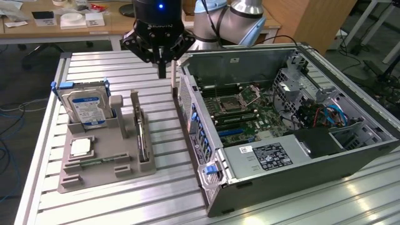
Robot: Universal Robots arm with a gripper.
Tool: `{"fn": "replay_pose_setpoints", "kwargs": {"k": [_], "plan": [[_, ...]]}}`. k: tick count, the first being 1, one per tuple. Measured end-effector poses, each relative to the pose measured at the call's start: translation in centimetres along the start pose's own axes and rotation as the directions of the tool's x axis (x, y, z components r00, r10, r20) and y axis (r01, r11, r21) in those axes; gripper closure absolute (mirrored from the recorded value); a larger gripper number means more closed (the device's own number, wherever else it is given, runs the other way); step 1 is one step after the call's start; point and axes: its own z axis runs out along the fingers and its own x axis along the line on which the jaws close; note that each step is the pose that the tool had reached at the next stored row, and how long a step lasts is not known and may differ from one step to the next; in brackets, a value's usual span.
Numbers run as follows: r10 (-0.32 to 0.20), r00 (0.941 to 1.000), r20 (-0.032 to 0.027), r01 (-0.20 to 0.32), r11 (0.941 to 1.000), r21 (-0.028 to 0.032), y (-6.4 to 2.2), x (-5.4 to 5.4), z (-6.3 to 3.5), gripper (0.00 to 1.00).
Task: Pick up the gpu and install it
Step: 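Reach for the gpu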
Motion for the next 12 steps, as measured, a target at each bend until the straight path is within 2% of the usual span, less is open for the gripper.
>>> {"fn": "replay_pose_setpoints", "kwargs": {"k": [6,12], "plan": [[0.0,1.0,0.0,0.0,1.0,0.0,-0.54,1.2,-0.05,0.89],[0.0,1.0,0.0,0.0,1.0,0.0,-0.62,2.8,-0.09,0.89]]}}
